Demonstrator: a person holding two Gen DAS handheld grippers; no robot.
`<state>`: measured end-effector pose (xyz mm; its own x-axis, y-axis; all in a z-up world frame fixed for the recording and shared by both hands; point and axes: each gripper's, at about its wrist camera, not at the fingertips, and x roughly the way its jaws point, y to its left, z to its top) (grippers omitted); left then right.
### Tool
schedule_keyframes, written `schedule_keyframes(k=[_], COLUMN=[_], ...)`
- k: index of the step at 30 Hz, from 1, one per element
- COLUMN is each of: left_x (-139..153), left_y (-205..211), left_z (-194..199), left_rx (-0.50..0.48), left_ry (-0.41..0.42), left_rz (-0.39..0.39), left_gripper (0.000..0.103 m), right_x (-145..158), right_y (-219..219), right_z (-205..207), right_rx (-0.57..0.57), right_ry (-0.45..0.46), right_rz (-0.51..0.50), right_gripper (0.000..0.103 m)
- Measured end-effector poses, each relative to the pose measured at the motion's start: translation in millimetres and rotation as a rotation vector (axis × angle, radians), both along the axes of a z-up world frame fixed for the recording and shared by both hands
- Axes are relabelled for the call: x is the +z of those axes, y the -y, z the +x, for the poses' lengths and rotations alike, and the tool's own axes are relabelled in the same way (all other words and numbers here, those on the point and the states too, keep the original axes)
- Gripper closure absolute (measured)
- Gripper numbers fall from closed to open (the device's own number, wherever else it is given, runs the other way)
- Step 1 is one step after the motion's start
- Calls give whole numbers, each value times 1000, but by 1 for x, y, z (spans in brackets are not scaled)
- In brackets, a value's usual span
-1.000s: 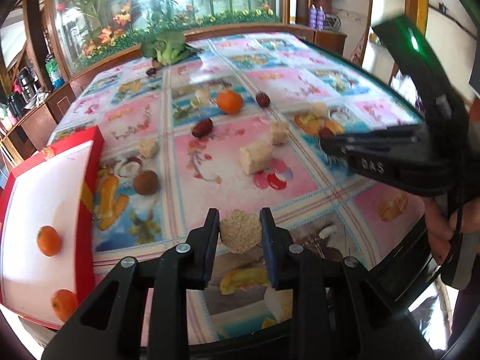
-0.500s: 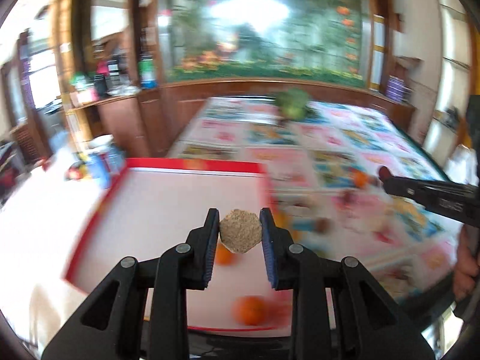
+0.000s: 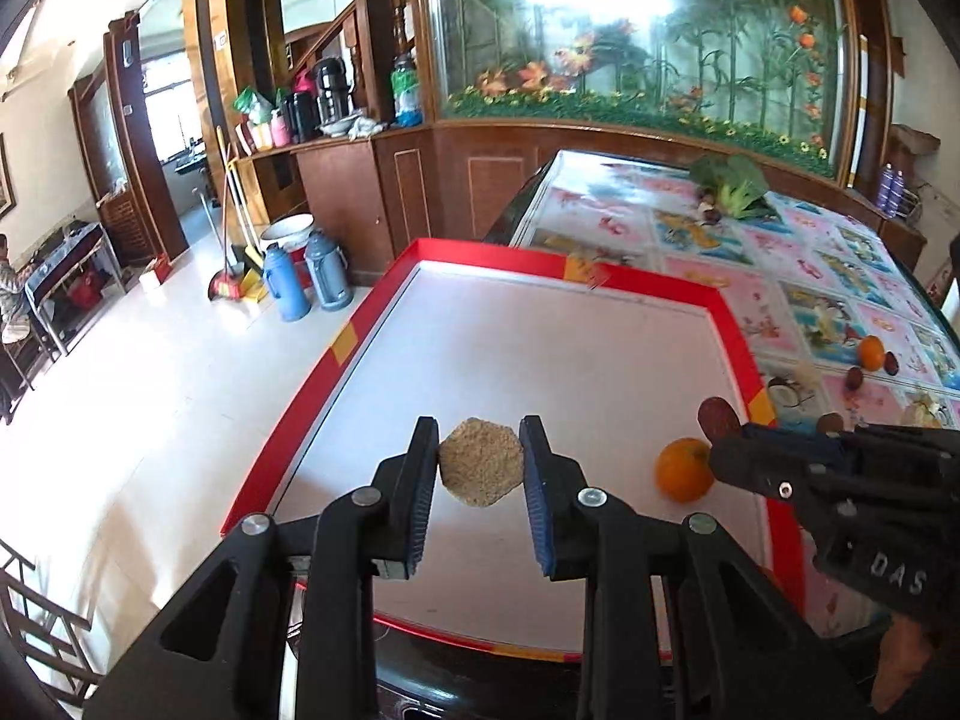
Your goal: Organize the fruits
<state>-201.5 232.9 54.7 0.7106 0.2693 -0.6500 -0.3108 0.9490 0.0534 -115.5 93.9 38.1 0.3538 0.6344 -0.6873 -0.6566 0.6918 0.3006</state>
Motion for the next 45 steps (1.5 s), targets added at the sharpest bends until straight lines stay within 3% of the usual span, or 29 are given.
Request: schedule_keyframes(k=[5, 15, 16, 18, 20, 26, 34, 39, 45], left_x=[-6, -22, -23, -21, -13, 12, 23, 17, 13], left_y=[-8, -23, -23, -23, -19, 7, 77, 119, 157], left_z=[1, 0, 0, -3, -8, -11, -9, -6, -9], left_rx=[43, 119, 125, 143, 152, 109, -64, -168, -258], left_ry=[-17, -95, -104, -101, -72, -12, -4, -36, -58], left_rz=[-8, 0, 2, 7, 21, 68, 121, 124, 138], left_gripper=[74, 73, 70, 41, 28, 23, 19, 19, 19], right_x=[-4, -27, -27, -23, -18, 7, 6, -2, 1], right_y=[-10, -37, -35, -28, -18, 40, 139, 212, 271], right_z=[-8, -11, -12, -12, -12, -18, -17, -10, -10], right_rx=[63, 106, 110, 104, 99, 20, -166, -321, -453], right_ry=[-23, -112, -119, -123, -120, -25, 36, 8, 13], right_rz=[28, -33, -34, -23, 13, 109, 96, 121, 150], right_gripper=[91, 88, 88, 84, 81, 64, 64, 64, 64])
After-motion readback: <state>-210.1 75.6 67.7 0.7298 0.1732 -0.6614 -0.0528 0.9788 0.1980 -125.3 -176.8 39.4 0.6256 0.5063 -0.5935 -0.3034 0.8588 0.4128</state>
